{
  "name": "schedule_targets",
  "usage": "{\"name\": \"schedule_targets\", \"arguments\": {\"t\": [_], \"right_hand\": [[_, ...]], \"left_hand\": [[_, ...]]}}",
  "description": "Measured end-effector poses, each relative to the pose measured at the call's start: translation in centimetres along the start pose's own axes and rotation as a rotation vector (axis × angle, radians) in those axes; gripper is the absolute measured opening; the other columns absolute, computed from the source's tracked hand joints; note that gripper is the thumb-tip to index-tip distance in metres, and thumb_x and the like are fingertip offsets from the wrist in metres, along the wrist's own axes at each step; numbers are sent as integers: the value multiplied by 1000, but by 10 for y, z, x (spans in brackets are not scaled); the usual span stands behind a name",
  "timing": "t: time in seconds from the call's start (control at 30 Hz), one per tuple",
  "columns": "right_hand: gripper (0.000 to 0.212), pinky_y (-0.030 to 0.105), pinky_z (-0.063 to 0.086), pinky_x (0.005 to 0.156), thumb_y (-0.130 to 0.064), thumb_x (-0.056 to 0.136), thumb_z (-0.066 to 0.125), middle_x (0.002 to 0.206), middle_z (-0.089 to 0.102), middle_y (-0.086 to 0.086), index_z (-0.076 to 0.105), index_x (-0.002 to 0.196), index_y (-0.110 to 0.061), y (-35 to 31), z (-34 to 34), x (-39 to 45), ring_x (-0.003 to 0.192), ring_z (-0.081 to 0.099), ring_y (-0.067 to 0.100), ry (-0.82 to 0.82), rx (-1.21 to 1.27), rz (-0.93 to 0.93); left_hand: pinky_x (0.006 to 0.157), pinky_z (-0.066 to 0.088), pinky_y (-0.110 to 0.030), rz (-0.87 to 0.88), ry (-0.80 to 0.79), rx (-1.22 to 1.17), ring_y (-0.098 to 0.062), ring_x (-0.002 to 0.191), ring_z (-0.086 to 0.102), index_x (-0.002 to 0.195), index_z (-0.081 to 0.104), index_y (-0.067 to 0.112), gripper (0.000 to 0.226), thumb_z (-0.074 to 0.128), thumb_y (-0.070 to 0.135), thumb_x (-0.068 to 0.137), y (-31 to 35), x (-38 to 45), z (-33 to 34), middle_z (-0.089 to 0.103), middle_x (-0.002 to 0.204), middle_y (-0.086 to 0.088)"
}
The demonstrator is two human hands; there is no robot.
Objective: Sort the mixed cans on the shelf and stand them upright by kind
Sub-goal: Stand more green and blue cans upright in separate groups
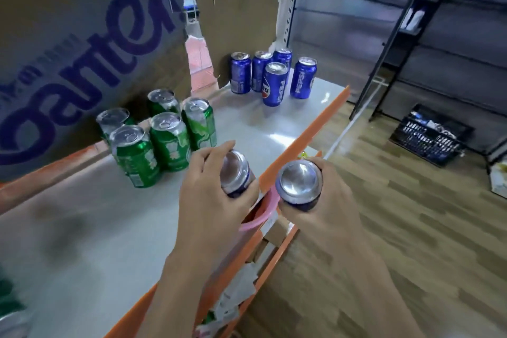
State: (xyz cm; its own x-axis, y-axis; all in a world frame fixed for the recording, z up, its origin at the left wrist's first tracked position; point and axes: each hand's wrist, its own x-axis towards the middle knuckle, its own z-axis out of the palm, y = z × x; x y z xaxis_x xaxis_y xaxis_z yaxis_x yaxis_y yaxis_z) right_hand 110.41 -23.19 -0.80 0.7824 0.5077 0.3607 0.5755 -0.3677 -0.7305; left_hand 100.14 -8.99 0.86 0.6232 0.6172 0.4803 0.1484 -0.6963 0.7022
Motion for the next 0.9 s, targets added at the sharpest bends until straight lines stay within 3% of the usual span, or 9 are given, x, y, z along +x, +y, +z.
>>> {"name": "schedule_targets", "arguments": {"t": [0.1, 0.27, 0.4, 0.53, 0.6, 0.7, 0.77, 0.9], "right_hand": [[59, 3, 37, 72, -42, 58, 73, 100, 56, -22, 47, 110, -32, 8, 4, 39, 92, 53, -9, -7, 22, -17], [60, 14, 42, 74, -26, 60, 81, 99, 56, -22, 46, 107, -37, 31, 10, 93, 92, 55, 0, 6, 33, 9], [68, 9, 39, 79, -27, 61, 82, 102, 54, -24, 44, 117, -33, 61, 11, 146, 94, 52, 1, 17, 79, 19], [62, 32, 49, 78, -27, 61, 81, 101, 57, -16, 47, 112, -29, 98, 11, 205, 93, 57, 10, 9, 127, -4], [60, 28, 48, 77, -25, 60, 82, 99, 59, -14, 47, 109, -28, 118, 13, 236, 91, 56, 12, -27, 138, -46], [62, 8, 39, 71, -27, 60, 84, 97, 58, -15, 43, 106, -34, 143, 17, 280, 86, 54, 6, -111, 153, -98], [61, 6, 37, 71, -26, 60, 83, 96, 57, -15, 44, 106, -32, 155, 22, 305, 85, 53, 6, -166, 168, -158], [65, 10, 31, 80, -31, 57, 79, 104, 58, 1, 54, 114, -10, 171, 34, 340, 95, 49, 16, -241, 93, -351]], "left_hand": [[84, 26, 3, 15, 14, 13, 0, 92, 41, 122, 56, 17, 60, 82, 19, 67, -8, 35, 19, 49, 110, 2], [82, 29, -2, -30, -8, 17, 0, 92, 41, 123, 56, 18, 61, 81, 21, 67, -20, 74, 47, 45, 110, 4], [78, 28, -8, -94, 19, 67, 1, 89, 40, 121, 57, 19, 61, 82, 21, 66, -26, 100, 78, 48, 110, 2], [79, 29, -6, -144, 76, 113, 2, 86, 41, 119, 59, 18, 62, 84, 20, 63, -27, 129, 117, 48, 104, 3], [81, 29, -1, -163, 107, 152, 3, 85, 41, 119, 59, 17, 64, 85, 19, 61, -25, 146, 138, 48, 104, 2], [83, 27, 3, -211, 151, 212, 5, 87, 41, 120, 59, 18, 66, 86, 18, 60, -17, 168, 167, 48, 105, 4], [83, 29, -2, -246, 182, 257, 4, 90, 42, 121, 59, 19, 67, 86, 19, 59, -11, 179, 184, 49, 107, 5], [81, 34, -9, -331, 217, 344, 4, 89, 43, 123, 58, 21, 69, 86, 23, 60, -4, 193, 208, 47, 106, 9]]}}
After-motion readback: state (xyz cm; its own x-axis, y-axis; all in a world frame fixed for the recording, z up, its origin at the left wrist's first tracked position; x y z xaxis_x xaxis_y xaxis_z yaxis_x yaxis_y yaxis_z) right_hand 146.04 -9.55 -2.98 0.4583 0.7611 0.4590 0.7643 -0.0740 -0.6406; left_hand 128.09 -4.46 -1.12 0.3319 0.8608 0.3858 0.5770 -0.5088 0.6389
